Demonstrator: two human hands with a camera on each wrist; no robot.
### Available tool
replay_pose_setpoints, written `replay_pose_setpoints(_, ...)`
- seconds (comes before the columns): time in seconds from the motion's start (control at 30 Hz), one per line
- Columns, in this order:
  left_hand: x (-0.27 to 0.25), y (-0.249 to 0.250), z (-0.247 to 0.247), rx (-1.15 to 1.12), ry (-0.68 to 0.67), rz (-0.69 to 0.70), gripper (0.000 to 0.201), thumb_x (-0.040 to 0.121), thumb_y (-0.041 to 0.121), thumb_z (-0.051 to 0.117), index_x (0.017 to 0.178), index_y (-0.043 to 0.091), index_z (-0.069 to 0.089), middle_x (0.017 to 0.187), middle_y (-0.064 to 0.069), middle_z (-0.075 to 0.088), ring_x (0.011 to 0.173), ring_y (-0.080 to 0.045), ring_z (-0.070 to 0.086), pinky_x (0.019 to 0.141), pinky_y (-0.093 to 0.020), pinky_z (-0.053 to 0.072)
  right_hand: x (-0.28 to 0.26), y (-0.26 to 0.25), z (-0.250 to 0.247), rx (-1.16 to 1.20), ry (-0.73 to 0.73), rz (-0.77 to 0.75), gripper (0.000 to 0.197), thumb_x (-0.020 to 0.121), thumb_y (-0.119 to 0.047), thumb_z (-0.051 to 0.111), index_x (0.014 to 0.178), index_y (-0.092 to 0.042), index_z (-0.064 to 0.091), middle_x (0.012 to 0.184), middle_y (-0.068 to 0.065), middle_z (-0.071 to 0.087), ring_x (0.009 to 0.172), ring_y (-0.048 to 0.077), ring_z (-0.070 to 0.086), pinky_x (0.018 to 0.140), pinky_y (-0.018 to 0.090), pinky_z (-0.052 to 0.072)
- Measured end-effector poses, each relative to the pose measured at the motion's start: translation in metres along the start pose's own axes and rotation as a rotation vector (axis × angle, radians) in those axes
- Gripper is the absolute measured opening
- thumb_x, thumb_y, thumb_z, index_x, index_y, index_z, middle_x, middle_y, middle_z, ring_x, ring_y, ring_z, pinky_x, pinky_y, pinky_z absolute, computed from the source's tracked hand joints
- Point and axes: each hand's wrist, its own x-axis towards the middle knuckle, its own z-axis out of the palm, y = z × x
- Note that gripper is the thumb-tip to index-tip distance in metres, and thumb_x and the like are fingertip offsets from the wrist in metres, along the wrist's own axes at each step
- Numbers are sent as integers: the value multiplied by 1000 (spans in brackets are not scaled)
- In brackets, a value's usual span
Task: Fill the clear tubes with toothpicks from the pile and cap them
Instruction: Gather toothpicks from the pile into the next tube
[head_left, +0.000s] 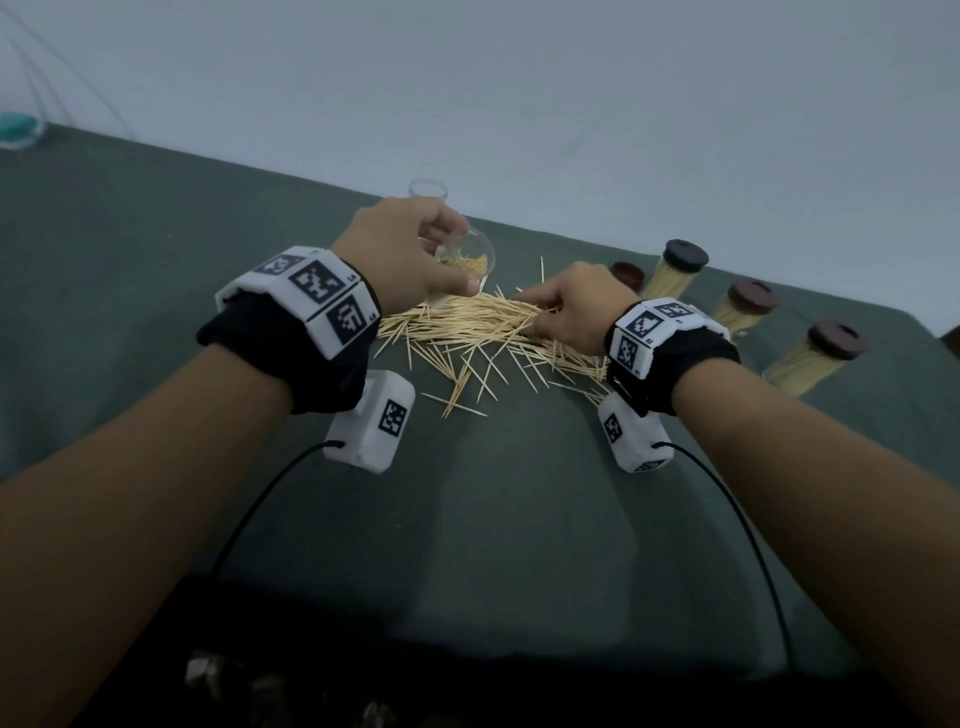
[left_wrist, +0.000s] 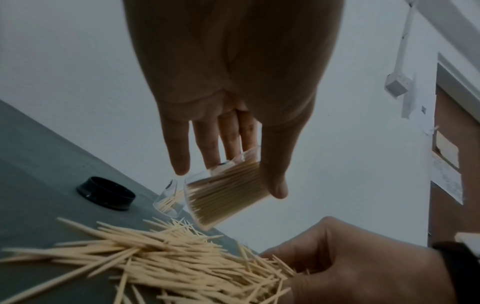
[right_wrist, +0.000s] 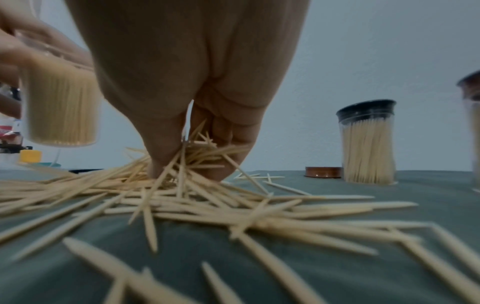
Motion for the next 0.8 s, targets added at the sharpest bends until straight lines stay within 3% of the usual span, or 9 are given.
replay_pose_setpoints(0.13,-1,2,2,17,-15,5,55,68,36,86,117,25,63,108,11,66,98,-3,63,88,-16,45,-8,14,-4,68,60,45,28,86,-32,72,114,-33,71,108,-8,72,88,4,61,77,16,42)
replay_pose_setpoints(0.27,-2,5,5,56,-31,20,55,70,34,85,120,25,63,110,12,65,101,-5,61,82,-10,40,-19,27,-8,87,98,97,22,88,-32,70,110,-32,73,78,-16,67,64,-1,56,53,6,36)
replay_pose_setpoints(0.37,-4,7,7,76,-41,30,56,71,34,85,122,26,63,113,11,65,105,-7,60,89,-18,40,-28,35,-14,99,110,109,21,89,-30,68,110,-30,73,64,-16,60,48,-1,50,41,3,31)
replay_pose_setpoints(0.43,-4,7,8,99,-50,36,59,71,36,84,124,26,62,116,9,64,108,-8,59,93,-22,41,-34,39,-18,122,116,104,21,90,-29,67,110,-28,73,63,-15,61,43,-5,48,43,4,33)
replay_pose_setpoints(0.53,-6,8,10,136,-60,37,60,71,38,84,126,28,61,121,8,64,112,-10,58,95,-24,40,-42,42,-25,136,105,111,23,90,-32,67,112,-31,72,73,-9,69,53,0,52,55,14,45)
replay_pose_setpoints(0.7,-8,11,14,190,-70,38,62,72,34,84,129,28,60,125,6,63,108,-8,56,93,-22,38,-54,41,-36,239,142,67,19,90,-26,68,107,-30,74,64,-16,64,45,-8,50,47,3,34)
replay_pose_setpoints(0.8,-10,13,15,230,-59,47,63,71,33,85,130,29,61,124,4,64,104,-8,55,93,-24,39,-56,34,-43,213,154,25,17,88,-27,69,102,-36,74,68,-11,69,47,-4,48,50,7,36)
